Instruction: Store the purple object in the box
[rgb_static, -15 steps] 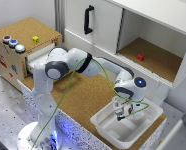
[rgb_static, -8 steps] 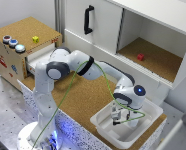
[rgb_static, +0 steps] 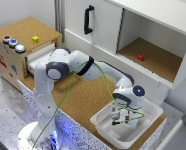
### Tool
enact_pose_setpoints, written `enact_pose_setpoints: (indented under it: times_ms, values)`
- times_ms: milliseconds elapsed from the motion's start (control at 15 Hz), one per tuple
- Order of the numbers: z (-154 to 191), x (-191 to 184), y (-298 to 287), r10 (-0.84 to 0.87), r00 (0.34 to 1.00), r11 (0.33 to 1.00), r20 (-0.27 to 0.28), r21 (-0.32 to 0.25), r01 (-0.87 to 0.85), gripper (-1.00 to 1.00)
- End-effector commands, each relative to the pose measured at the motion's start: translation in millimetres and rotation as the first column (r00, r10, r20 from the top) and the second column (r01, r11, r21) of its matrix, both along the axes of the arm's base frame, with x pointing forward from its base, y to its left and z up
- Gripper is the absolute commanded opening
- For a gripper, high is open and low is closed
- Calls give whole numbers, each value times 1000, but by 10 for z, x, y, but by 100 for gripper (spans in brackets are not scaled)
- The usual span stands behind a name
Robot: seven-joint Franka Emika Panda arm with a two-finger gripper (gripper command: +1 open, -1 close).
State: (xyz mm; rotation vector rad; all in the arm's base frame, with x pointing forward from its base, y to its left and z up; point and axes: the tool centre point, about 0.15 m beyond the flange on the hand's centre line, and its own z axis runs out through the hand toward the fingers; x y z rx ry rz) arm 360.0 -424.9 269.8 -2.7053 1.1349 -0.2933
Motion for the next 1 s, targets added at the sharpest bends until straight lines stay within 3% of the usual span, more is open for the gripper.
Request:
enact_pose_setpoints:
  times_ms: [0, 200, 333, 733, 933]
  values:
    - [685, 156, 346, 136, 985, 988, 110, -84, -127, 100]
    - [1096, 256, 565, 259, 955, 959, 142, -155, -237, 100]
    - [1312, 344, 782, 379, 916, 916, 131, -191, -352, 100]
    - [1479, 488, 1461, 636, 766, 767, 89, -179, -616, 100]
    - [1365, 573, 1845, 744, 667, 665, 50, -162, -729, 100]
